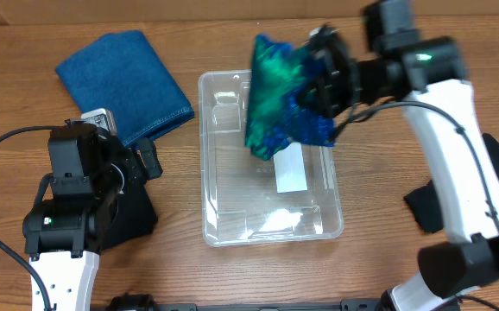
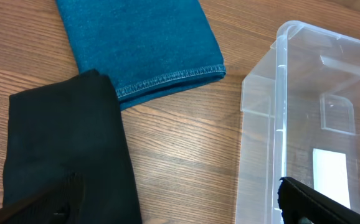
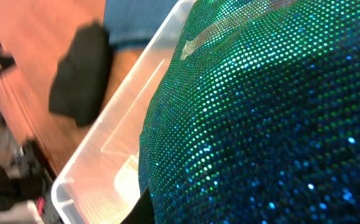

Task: Pack container
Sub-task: 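Carry the sparkly cloth into the bin's left side and release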

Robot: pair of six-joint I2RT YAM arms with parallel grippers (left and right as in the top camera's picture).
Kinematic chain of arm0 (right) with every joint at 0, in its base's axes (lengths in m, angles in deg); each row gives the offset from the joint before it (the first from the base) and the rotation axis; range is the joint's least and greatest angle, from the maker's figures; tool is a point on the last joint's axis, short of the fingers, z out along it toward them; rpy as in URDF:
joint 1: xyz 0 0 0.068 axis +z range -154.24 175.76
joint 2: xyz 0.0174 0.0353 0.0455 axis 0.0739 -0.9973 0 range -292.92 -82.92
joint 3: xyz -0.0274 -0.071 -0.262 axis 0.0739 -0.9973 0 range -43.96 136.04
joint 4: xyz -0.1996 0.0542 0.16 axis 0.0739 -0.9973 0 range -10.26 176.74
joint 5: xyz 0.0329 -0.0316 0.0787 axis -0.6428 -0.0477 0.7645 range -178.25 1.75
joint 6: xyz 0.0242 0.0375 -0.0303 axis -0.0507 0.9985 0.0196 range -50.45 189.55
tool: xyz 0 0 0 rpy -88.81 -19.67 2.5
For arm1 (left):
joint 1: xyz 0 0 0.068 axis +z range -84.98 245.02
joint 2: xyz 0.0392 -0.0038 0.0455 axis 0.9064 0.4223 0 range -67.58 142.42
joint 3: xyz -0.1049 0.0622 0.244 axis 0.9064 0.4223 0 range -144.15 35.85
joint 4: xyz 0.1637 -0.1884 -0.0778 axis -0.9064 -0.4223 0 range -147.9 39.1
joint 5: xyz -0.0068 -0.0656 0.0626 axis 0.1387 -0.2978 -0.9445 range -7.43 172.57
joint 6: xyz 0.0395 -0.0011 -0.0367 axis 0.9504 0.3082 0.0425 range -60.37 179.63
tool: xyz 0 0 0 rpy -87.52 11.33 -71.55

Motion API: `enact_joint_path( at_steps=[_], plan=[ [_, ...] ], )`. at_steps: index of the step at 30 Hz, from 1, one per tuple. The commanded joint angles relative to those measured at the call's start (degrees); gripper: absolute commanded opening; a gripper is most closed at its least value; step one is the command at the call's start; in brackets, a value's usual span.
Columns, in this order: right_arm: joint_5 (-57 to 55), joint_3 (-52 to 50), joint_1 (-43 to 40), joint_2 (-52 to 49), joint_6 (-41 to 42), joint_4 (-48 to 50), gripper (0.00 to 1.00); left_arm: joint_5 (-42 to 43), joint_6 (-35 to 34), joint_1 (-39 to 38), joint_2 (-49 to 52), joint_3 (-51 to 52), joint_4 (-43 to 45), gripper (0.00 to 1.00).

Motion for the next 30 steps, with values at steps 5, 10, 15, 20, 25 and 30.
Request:
enact_joint_path(
  at_steps=[5,10,15,20,25,30],
  plan=[
    [-1.99,-0.13,7.89,-11.1,-2.99,3.32,0.04,0.0,1.18,-0.35,0.02,-1.73,-0.17,1.0],
    [0.11,-0.15,8.31,-15.23,-2.56,5.95,0.04,-0.02,1.2,-0.35,0.02,-1.73,-0.15,1.0],
    [1.05,-0.39,8.31,-15.63,-1.9,8.39,0.04,-0.02,1.18,-0.35,0.02,-1.73,-0.15,1.0],
    [1.01,-1.07,8.31,-18.51,0.68,9.49,0.04,-0.02,1.18,-0.35,0.02,-1.73,-0.15,1.0],
    [-3.58,-1.9,8.28,-18.58,0.98,9.2,1.0,-0.04,1.2,-0.33,0.02,-1.73,-0.11,1.0],
    [-22.69,-0.28,8.28,-18.21,11.5,8.39,1.0,-0.04,1.84,-0.33,0.02,-1.73,-0.13,1.0]
  ],
)
